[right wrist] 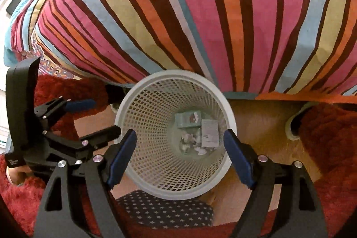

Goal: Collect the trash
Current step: 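Drop the tissue pack and white card into the wastebasket with both grippers, then grasp crumpled paper with left gripper while right grasps white plastic bag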

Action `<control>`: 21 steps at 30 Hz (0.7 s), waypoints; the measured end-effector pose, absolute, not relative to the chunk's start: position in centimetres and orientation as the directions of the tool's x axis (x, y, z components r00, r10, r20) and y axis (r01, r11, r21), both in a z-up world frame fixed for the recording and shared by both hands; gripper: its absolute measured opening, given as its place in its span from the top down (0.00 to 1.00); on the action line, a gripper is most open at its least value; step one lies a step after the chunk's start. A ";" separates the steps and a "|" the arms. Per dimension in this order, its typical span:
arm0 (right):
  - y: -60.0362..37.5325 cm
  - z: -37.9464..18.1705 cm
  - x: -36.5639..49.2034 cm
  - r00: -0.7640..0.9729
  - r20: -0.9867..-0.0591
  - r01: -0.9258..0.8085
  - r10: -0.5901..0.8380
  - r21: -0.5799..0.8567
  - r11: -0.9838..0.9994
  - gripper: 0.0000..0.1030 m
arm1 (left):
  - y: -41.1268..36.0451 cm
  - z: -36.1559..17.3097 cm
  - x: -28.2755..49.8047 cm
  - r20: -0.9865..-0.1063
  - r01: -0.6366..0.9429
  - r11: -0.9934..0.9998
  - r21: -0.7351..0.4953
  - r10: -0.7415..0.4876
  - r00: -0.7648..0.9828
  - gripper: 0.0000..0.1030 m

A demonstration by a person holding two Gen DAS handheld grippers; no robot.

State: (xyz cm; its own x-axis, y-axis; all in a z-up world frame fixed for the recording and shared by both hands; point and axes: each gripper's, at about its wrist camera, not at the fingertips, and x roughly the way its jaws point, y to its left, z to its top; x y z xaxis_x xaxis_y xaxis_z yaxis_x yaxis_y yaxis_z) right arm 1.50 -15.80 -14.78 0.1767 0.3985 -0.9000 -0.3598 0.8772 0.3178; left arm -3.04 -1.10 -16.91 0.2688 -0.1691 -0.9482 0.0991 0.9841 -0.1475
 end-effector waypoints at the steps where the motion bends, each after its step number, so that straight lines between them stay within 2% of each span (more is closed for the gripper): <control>1: -15.8 -14.3 1.5 0.192 -0.894 -0.364 0.404 0.317 0.876 0.26 | -0.8 -16.1 -3.2 -0.942 0.087 0.987 -0.134 -0.155 0.298 0.09; 4: -16.5 -11.6 1.5 0.242 -0.851 -0.389 0.467 0.356 0.850 0.26 | 0.6 -12.3 -3.4 -0.907 0.067 0.988 -0.138 -0.153 0.392 0.09; 6: -17.4 -8.1 2.1 0.338 -0.804 -0.414 0.490 0.340 0.844 0.26 | 1.7 -9.3 -3.2 -0.877 0.063 0.988 -0.142 -0.155 0.456 0.09; 11: -19.5 1.1 6.7 0.600 -0.641 -0.447 0.478 0.227 0.865 0.26 | 6.2 0.7 0.8 -0.734 0.014 0.999 -0.045 -0.043 0.678 0.09; 13: -19.9 3.8 10.3 0.678 -0.584 -0.431 0.446 0.175 0.885 0.26 | 8.3 3.7 4.4 -0.668 -0.052 0.998 0.035 0.062 0.741 0.09; 16: -19.7 5.5 15.3 0.717 -0.564 -0.408 0.410 0.137 0.903 0.26 | 11.2 5.8 10.4 -0.631 -0.119 0.993 0.023 0.107 0.768 0.09; 18: -19.1 6.1 19.5 0.710 -0.582 -0.400 0.397 0.130 0.907 0.22 | 12.8 6.4 13.5 -0.623 -0.145 0.989 0.006 0.117 0.773 0.09; 21: -17.8 5.7 24.2 0.698 -0.622 -0.393 0.354 0.080 0.916 0.21 | 14.4 6.9 18.5 -0.622 -0.173 0.985 0.001 0.136 0.771 0.09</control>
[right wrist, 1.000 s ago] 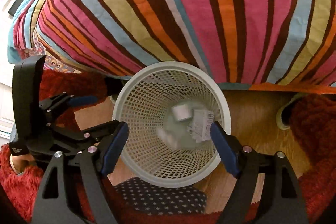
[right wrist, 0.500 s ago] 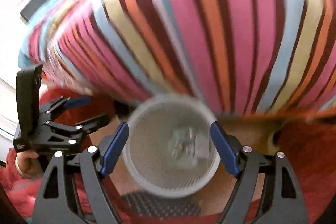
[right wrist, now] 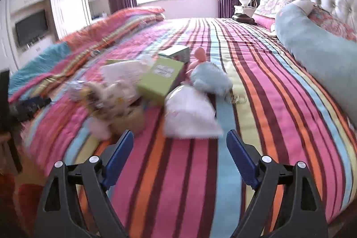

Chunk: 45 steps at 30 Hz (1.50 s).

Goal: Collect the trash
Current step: 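Grasp crumpled paper with left gripper while right grasps white plastic bag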

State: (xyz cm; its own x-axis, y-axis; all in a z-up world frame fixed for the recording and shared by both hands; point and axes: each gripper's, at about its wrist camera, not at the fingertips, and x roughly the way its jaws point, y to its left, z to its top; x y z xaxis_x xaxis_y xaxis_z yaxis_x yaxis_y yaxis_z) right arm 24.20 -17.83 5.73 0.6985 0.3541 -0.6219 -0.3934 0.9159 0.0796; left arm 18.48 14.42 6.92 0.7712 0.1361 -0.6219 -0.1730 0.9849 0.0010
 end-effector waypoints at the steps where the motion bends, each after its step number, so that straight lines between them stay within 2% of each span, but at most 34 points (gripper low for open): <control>1: -17.4 5.5 25.3 0.694 -0.637 -0.390 0.336 0.060 0.919 0.21 | 15.1 6.9 20.3 -0.630 -0.184 0.983 -0.005 0.140 0.764 0.09; 4: -16.1 4.5 28.9 0.676 -0.674 -0.381 0.298 0.027 0.924 0.21 | 16.5 6.6 23.3 -0.655 -0.191 0.981 -0.031 0.124 0.746 0.09; 13: -14.8 2.2 33.7 0.573 -0.759 -0.401 0.309 0.069 0.913 0.18 | 18.0 4.3 28.8 -0.719 -0.173 0.983 -0.057 0.080 0.690 0.09; 19: -14.0 0.2 35.4 0.547 -0.789 -0.390 0.279 0.054 0.919 0.19 | 16.9 2.6 31.0 -0.738 -0.200 0.978 0.067 0.183 0.649 0.10; 20: -14.3 0.3 35.1 0.555 -0.783 -0.389 0.282 0.056 0.920 0.25 | 17.0 2.5 31.0 -0.736 -0.212 0.974 0.082 0.203 0.646 0.21; 21: -14.4 0.4 34.7 0.557 -0.781 -0.390 0.284 0.055 0.919 0.28 | 17.0 2.4 30.8 -0.725 -0.238 0.964 0.116 0.246 0.643 0.45; 22: -14.6 0.6 34.4 0.558 -0.780 -0.389 0.284 0.057 0.920 0.30 | 17.4 2.5 30.4 -0.714 -0.269 0.953 0.139 0.285 0.640 0.46; 24: -15.3 1.0 33.7 0.559 -0.774 -0.380 0.298 0.080 0.921 0.33 | 18.5 2.7 29.7 -0.721 -0.272 0.960 0.071 0.237 0.651 0.48; 30: -18.9 3.2 29.9 0.614 -0.715 -0.350 0.334 0.132 0.928 0.33 | 19.7 4.3 25.3 -0.698 -0.280 0.959 -0.045 0.170 0.696 0.48; 39: -20.6 5.7 15.8 0.603 -0.630 -0.478 0.490 0.206 0.854 0.33 | 12.9 8.3 9.5 -0.566 -0.067 0.992 -0.111 -0.008 0.824 0.48; 42: -19.5 4.6 9.4 0.542 -0.637 -0.541 0.548 0.234 0.808 0.33 | 9.7 7.7 4.4 -0.576 0.017 0.993 -0.121 -0.084 0.813 0.48; 45: -18.7 2.0 4.9 0.464 -0.668 -0.544 0.581 0.302 0.783 0.33 | 6.0 5.3 -0.8 -0.631 0.111 0.984 -0.136 -0.173 0.757 0.48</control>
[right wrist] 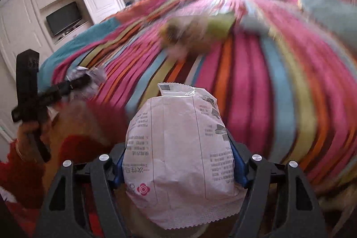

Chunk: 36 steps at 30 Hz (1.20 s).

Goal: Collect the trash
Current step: 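Drop the crumpled paper and white bag into the wastebasket with both grippers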

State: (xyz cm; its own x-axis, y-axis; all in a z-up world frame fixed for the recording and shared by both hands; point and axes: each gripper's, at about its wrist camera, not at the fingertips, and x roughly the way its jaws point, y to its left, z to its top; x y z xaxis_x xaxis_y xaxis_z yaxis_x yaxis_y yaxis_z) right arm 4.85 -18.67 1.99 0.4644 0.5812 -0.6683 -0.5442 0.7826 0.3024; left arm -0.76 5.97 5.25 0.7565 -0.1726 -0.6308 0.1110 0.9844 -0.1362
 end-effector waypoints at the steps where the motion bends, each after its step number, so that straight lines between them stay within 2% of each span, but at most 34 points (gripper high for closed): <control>1: -18.2 0.4 3.4 0.433 -0.694 -0.536 0.575 0.314 0.783 0.33 | 4.6 3.7 -2.1 -0.662 0.135 0.980 -0.143 -0.196 0.723 0.48; 5: -16.8 -7.1 1.3 0.287 -0.805 -0.477 0.519 0.350 0.806 0.33 | 0.4 -4.4 -4.3 -0.799 0.181 0.967 -0.181 -0.251 0.546 0.48; 8: -15.9 -11.8 0.7 0.210 -0.868 -0.450 0.450 0.323 0.833 0.33 | -1.6 -10.4 -4.1 -0.873 0.182 0.972 -0.146 -0.214 0.438 0.48; 10: -15.5 -14.1 0.7 0.166 -0.891 -0.434 0.423 0.319 0.843 0.33 | -2.6 -13.4 -3.8 -0.909 0.185 0.973 -0.135 -0.196 0.369 0.48; 13: -14.8 -16.3 0.7 0.113 -0.915 -0.434 0.388 0.306 0.848 0.32 | -2.7 -15.6 -3.0 -0.932 0.180 0.963 -0.202 -0.246 0.267 0.46; 17: -13.2 -16.6 0.8 0.104 -0.924 -0.469 0.368 0.281 0.837 0.30 | -2.4 -16.8 -2.7 -0.948 0.174 0.963 -0.205 -0.240 0.210 0.40; 20: -12.4 -16.8 0.4 0.117 -0.934 -0.496 0.337 0.239 0.835 0.28 | -2.2 -17.5 -2.9 -0.959 0.153 0.971 -0.182 -0.210 0.189 0.23; 22: -13.1 -17.3 -0.5 0.110 -0.939 -0.508 0.325 0.228 0.831 0.24 | -1.7 -17.5 -2.8 -0.958 0.137 0.973 -0.185 -0.210 0.196 0.21; 23: -13.0 -17.3 -0.6 0.110 -0.941 -0.510 0.319 0.222 0.831 0.19 | -1.8 -17.6 -3.0 -0.959 0.129 0.975 -0.179 -0.202 0.199 0.16; 24: -13.1 -17.1 -0.7 0.112 -0.940 -0.510 0.322 0.224 0.831 0.18 | -1.7 -17.7 -3.0 -0.960 0.117 0.978 -0.172 -0.193 0.201 0.12; 28: -13.4 -17.0 -0.5 0.135 -0.937 -0.497 0.323 0.218 0.840 0.18 | -1.2 -17.6 -3.1 -0.953 0.105 0.974 -0.203 -0.221 0.208 0.12; 36: -13.7 -16.1 -0.5 0.188 -0.940 -0.482 0.284 0.164 0.861 0.18 | -1.0 -15.6 -3.4 -0.938 0.097 0.981 -0.166 -0.188 0.292 0.12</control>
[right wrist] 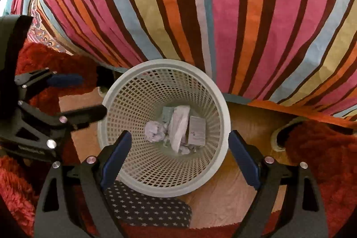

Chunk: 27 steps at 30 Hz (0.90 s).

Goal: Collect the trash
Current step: 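Drop the crumpled paper and white bag into the wastebasket with both grippers, then grasp pink plush with left gripper while right grasps blue fluffy keychain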

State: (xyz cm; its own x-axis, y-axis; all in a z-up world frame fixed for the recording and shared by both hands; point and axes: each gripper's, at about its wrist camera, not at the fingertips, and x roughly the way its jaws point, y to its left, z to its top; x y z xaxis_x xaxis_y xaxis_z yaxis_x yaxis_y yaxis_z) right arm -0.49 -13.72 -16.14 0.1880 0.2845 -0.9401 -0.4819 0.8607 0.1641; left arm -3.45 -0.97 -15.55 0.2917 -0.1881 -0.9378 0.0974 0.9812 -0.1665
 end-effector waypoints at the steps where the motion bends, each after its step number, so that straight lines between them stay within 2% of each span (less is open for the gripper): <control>1: -13.8 -15.6 -0.5 0.202 -0.939 -0.484 0.277 0.150 0.862 0.18 | -0.9 -14.9 -3.5 -0.933 0.096 0.983 -0.156 -0.178 0.314 0.12; 4: -14.5 -12.8 -0.5 0.283 -0.914 -0.486 0.291 0.125 0.865 0.18 | -0.2 -10.6 -3.4 -0.892 0.090 0.984 -0.156 -0.179 0.414 0.11; 6: -15.7 -9.1 0.3 0.381 -0.862 -0.478 0.334 0.126 0.869 0.18 | 0.3 -6.9 -2.7 -0.848 0.088 0.985 -0.150 -0.174 0.500 0.11; 11: -19.1 0.4 5.5 0.656 -0.675 -0.405 0.337 0.062 0.912 0.18 | 0.8 2.0 2.8 -0.706 0.029 0.995 -0.099 -0.091 0.702 0.12; 15: -20.4 3.9 11.1 0.767 -0.576 -0.345 0.284 0.003 0.938 0.18 | 0.7 4.8 9.5 -0.642 -0.091 0.988 -0.123 -0.010 0.767 0.12; 21: -20.5 5.2 20.7 0.805 -0.542 -0.327 0.240 -0.068 0.943 0.18 | 1.4 3.4 17.5 -0.690 -0.273 0.931 -0.242 0.033 0.723 0.12; 27: -18.2 5.6 28.7 0.776 -0.587 -0.385 0.232 -0.150 0.911 0.18 | 1.0 1.6 20.4 -0.733 -0.336 0.915 -0.222 0.070 0.677 0.12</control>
